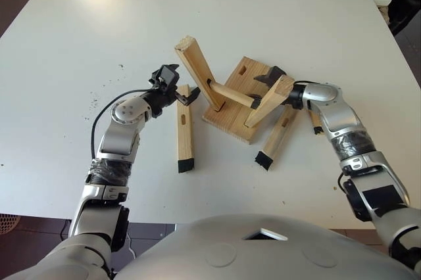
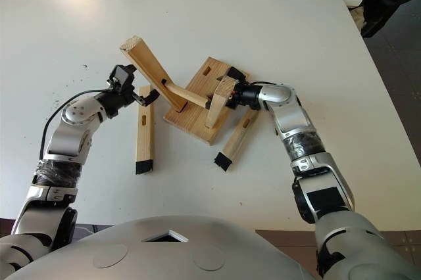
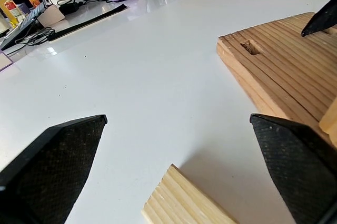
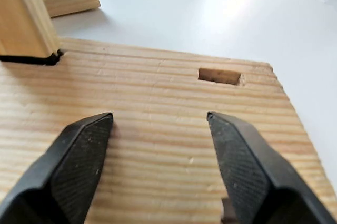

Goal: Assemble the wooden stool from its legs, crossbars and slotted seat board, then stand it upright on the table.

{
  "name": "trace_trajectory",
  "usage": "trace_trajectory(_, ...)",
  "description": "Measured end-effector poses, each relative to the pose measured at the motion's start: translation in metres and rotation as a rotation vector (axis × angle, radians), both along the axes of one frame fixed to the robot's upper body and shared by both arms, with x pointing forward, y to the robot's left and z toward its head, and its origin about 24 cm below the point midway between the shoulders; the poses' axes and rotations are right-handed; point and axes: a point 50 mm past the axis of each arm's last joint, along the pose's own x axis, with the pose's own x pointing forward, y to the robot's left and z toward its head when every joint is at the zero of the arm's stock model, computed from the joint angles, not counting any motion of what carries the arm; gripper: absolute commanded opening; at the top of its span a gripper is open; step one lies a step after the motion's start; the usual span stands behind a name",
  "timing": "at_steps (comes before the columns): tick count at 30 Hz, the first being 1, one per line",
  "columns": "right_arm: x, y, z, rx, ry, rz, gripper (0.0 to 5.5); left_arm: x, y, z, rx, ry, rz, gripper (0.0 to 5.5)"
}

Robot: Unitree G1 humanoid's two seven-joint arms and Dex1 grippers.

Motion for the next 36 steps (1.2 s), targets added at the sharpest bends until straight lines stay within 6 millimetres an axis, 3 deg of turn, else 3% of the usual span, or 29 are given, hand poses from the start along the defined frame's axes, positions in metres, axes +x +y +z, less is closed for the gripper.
trace_trajectory(10, 0.014, 0.015, -0.004, 0.065, -0.020, -0.030, 3.31, -0.001, -0.003, 0.001, 0.010, 0.002, -0.028, 5.05)
trace_trajectory(13, 0.017, 0.004, 0.013, 0.077, -0.092, -0.072, 3.31, -0.003, -0.004, 0.003, 0.012, -0.007, -0.041, 5.05)
trace_trajectory(16, 0.012, -0.024, 0.035, 0.021, -0.184, -0.106, 3.31, -0.005, -0.003, 0.002, 0.016, -0.003, -0.037, 5.05)
trace_trajectory(20, -0.007, -0.054, 0.038, -0.090, -0.164, -0.129, 3.31, -0.011, 0.001, -0.004, 0.029, 0.019, -0.027, 5.05)
trace_trajectory(26, -0.030, -0.059, 0.030, -0.180, -0.092, -0.087, 3.31, -0.013, 0.001, -0.006, 0.046, 0.017, -0.022, 5.05)
trace_trajectory(36, -0.030, -0.061, 0.015, -0.282, -0.061, -0.068, 3.31, -0.015, -0.007, -0.005, 0.049, 0.020, -0.058, 5.05)
